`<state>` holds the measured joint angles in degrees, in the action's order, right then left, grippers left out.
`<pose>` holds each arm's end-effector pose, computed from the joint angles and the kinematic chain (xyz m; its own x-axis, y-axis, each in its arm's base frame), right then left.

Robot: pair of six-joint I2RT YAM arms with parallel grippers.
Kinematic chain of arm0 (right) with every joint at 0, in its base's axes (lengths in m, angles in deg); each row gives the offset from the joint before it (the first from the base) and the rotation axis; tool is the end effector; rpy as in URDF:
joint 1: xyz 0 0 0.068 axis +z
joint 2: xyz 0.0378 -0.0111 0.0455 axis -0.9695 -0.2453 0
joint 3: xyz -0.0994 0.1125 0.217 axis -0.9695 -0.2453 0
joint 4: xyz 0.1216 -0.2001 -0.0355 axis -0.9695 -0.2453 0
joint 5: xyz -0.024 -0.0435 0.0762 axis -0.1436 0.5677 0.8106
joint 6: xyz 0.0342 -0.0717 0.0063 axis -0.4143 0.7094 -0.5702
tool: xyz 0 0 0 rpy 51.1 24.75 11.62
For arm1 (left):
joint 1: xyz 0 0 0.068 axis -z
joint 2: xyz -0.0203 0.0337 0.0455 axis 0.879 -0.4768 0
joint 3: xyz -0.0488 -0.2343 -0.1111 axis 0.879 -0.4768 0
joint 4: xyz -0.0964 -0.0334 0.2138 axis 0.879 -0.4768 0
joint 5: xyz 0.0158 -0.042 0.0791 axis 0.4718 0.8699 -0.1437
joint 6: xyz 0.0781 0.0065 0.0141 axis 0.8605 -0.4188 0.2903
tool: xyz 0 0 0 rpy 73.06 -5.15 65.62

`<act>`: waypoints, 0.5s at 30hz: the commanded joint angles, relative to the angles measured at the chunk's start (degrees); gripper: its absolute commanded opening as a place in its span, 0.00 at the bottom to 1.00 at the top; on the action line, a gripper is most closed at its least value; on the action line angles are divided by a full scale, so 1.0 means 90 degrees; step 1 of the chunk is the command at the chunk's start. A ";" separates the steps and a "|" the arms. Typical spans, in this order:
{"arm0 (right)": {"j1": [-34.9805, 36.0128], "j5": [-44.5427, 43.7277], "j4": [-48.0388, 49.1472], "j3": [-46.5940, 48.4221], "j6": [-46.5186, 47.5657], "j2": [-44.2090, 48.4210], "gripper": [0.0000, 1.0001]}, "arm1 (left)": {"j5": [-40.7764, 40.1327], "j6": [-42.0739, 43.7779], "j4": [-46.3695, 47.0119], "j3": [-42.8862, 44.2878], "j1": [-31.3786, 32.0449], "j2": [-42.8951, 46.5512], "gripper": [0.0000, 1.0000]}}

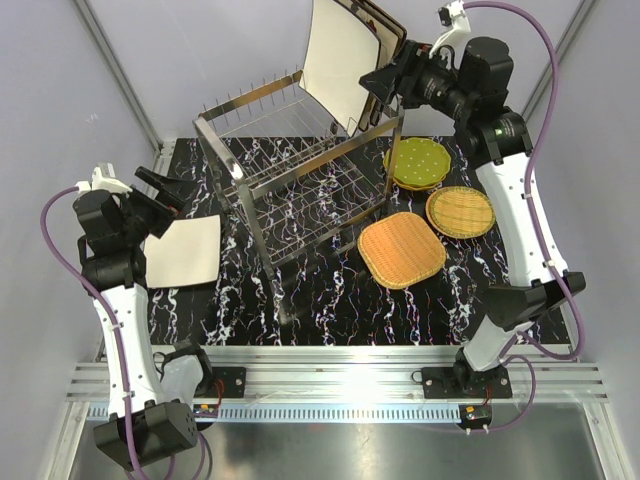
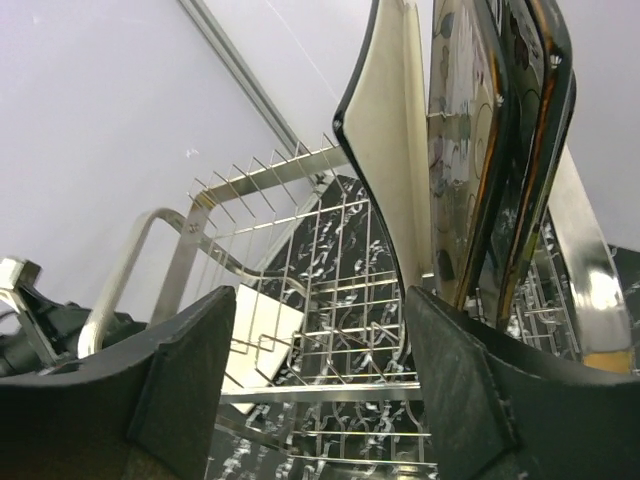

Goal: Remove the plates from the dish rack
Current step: Grab a plate with the right arm

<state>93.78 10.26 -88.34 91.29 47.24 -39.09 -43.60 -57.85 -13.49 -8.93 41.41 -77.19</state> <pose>0.3298 0.1357 0.5205 -0.2464 0.2729 -0.9299 -0.6137 0.6987 0.3677 0.1959 0.0360 0.3609 -0.3037 -0.7540 -0.5825 -0.0998 0.6331 -0.7676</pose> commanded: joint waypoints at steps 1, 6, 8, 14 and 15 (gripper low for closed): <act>0.0073 -0.0151 0.0236 0.0390 -0.0468 -0.0163 0.75 | 0.0031 -0.0042 0.0211 0.0153 0.0019 0.0088 0.99; 0.0112 -0.0434 0.0109 0.0692 -0.0449 -0.0398 0.61 | 0.0011 -0.0032 0.0240 0.0124 0.0019 0.0088 0.99; 0.0141 -0.0493 0.0129 0.0722 -0.0380 -0.0476 0.58 | 0.0011 -0.0032 0.0250 0.0114 0.0028 0.0088 0.99; 0.0365 -0.0922 0.0177 0.0781 0.0312 -0.0652 0.52 | 0.0021 -0.0032 0.0250 0.0192 0.0019 0.0078 0.99; 0.0443 -0.1010 0.0245 0.0771 0.0400 -0.0681 0.52 | 0.0021 -0.0032 0.0240 0.0212 0.0019 0.0078 0.99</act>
<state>95.44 4.49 -88.60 95.99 46.63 -44.49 -43.82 -57.85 -13.52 -8.93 41.43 -77.19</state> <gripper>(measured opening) 0.526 0.987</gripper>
